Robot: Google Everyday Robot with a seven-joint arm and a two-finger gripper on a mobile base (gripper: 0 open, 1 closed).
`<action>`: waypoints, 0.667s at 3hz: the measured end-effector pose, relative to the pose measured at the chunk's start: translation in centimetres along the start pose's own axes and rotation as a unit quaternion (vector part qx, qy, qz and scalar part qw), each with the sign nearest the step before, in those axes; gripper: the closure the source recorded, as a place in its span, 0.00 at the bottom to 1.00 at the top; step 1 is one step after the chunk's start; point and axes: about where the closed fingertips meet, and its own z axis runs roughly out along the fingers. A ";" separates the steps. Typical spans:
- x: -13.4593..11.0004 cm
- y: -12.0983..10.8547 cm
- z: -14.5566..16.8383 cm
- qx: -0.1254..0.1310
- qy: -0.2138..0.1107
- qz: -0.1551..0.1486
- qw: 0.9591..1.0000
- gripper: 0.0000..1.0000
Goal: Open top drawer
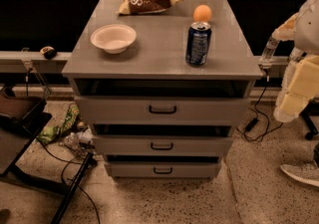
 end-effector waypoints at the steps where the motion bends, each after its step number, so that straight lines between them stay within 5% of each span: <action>1: 0.0 0.0 0.1 -0.001 0.001 0.000 1.000 0.00; 2: -0.9 1.6 4.2 -0.019 0.019 -0.001 1.000 0.00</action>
Offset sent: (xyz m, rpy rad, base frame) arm -0.0018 0.0597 -0.1371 -0.0856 0.1640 0.0028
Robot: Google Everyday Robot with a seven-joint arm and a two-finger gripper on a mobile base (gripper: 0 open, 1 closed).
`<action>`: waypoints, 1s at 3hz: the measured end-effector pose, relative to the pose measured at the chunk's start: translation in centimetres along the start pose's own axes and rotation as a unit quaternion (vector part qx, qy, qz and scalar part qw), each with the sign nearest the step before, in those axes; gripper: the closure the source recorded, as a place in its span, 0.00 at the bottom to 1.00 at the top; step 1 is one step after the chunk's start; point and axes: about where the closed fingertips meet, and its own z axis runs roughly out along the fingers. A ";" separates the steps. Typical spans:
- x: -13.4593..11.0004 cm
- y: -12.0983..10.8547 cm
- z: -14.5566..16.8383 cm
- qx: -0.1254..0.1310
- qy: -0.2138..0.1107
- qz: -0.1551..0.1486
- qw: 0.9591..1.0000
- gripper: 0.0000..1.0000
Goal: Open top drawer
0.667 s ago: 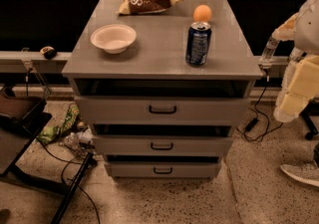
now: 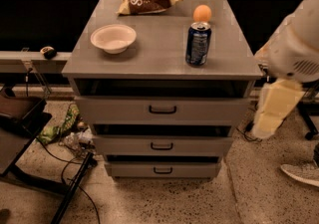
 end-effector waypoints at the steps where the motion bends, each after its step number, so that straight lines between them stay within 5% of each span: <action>1: -1.3 1.8 7.2 -0.025 0.021 -0.007 0.999 0.00; 3: -3.6 1.4 18.2 -0.023 0.027 -0.048 0.998 0.00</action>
Offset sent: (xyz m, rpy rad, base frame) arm 0.0390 0.0705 -0.2112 -0.0435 0.0729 0.1061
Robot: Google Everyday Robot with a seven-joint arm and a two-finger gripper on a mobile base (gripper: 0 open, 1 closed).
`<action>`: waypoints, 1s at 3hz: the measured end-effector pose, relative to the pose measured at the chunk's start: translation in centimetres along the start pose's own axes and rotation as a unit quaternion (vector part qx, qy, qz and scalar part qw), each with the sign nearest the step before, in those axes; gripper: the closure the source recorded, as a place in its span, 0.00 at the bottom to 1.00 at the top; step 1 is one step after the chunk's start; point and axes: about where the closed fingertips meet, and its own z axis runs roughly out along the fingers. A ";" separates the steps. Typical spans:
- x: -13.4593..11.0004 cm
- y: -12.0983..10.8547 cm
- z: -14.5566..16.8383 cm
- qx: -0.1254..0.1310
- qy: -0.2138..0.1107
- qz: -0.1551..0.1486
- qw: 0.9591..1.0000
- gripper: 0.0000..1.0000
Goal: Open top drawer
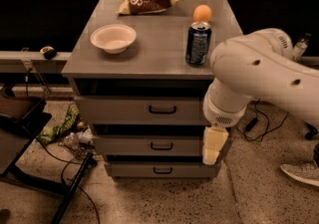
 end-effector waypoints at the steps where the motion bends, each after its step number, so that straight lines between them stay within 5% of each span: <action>1: -0.9 -2.1 3.3 0.012 0.012 -0.020 1.000 0.00; 3: -0.6 -7.2 7.9 0.015 0.050 -0.033 0.998 0.00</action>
Offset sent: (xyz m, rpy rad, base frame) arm 0.0979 0.0048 -0.0771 -0.1229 -0.0310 0.0564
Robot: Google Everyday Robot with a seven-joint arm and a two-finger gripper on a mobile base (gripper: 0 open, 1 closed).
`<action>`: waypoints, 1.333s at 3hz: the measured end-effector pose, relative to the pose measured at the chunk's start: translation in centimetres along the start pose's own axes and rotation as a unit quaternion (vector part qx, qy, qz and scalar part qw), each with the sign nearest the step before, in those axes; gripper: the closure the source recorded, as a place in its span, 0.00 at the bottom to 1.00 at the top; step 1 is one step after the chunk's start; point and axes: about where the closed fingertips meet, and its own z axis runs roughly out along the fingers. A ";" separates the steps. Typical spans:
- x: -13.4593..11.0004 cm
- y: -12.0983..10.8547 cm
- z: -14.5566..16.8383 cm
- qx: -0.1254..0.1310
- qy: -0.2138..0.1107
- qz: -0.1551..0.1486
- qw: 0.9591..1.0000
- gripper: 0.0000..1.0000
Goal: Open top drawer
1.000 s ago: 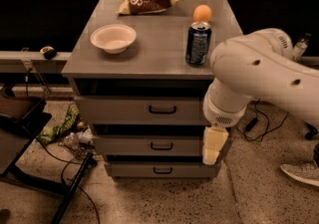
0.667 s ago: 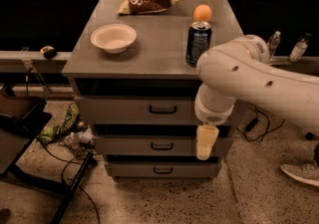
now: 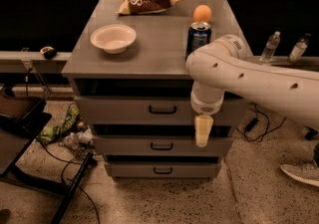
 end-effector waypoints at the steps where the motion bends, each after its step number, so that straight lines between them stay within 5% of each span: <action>1: 0.6 -1.7 2.0 -0.009 0.013 0.013 1.000 0.00; 4: 3.1 -1.9 3.4 -0.049 0.023 0.059 0.997 0.65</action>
Offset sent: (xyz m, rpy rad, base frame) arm 0.0493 -0.0239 -0.0313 0.0040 0.0582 -0.1236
